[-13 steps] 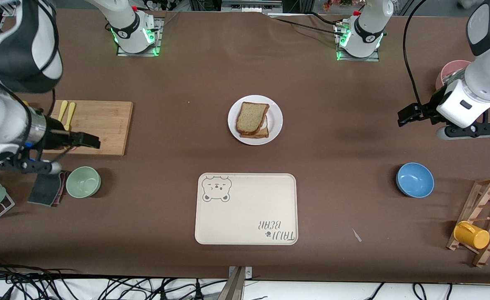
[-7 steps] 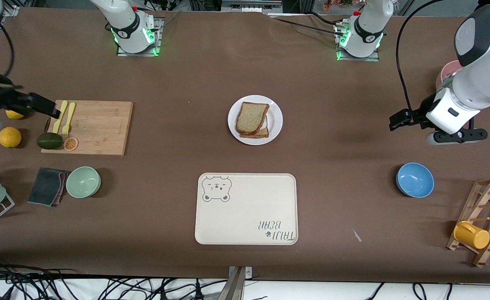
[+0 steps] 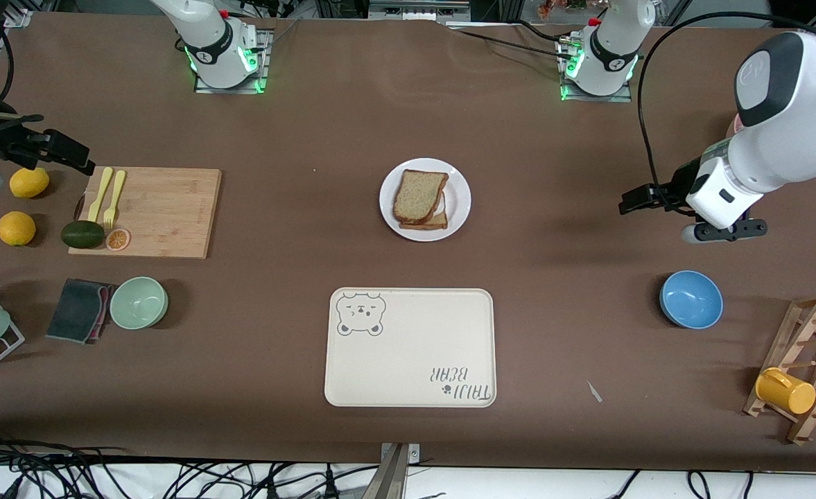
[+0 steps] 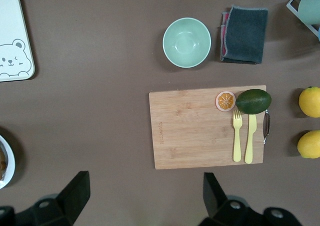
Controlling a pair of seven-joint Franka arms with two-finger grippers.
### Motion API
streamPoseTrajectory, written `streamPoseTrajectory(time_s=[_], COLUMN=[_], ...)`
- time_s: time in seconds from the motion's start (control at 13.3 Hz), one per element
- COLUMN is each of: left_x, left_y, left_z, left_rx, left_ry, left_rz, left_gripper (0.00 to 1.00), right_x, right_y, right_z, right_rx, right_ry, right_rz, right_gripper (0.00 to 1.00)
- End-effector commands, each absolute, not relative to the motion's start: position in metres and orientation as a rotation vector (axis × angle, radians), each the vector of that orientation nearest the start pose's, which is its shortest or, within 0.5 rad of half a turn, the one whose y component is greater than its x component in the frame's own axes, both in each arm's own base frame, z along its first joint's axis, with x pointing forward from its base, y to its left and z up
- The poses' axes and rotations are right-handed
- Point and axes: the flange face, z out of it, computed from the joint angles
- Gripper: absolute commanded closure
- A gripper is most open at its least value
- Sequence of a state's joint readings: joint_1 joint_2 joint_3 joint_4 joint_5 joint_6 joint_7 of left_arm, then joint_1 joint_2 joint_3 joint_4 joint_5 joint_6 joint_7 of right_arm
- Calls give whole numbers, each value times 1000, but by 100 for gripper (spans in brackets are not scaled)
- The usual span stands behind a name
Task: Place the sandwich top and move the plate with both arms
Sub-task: 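Reach the left gripper toward the rim of the white plate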
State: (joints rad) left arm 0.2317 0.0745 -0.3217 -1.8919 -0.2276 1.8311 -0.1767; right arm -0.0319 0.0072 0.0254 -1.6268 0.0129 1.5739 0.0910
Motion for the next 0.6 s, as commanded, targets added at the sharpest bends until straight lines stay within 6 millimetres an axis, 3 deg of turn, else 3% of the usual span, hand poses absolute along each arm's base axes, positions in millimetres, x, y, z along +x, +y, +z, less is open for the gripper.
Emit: streamPoseTrajectory(time_s=[0.0, 0.3, 0.52], left_x=[557, 561, 565], left_y=[-69, -56, -51], left_z=[445, 446, 429], left_rx=[-3424, -3524, -3585], left_ry=[-255, -289, -288], left_rz=[297, 296, 332], left_gripper=[0, 0, 0], right_x=[550, 550, 549], right_y=[-4, -4, -5], right_z=[596, 592, 591], right_rx=[-3139, -3136, -3135], right_ry=[159, 159, 161], right_rz=[99, 118, 130], right_gripper=[0, 0, 0])
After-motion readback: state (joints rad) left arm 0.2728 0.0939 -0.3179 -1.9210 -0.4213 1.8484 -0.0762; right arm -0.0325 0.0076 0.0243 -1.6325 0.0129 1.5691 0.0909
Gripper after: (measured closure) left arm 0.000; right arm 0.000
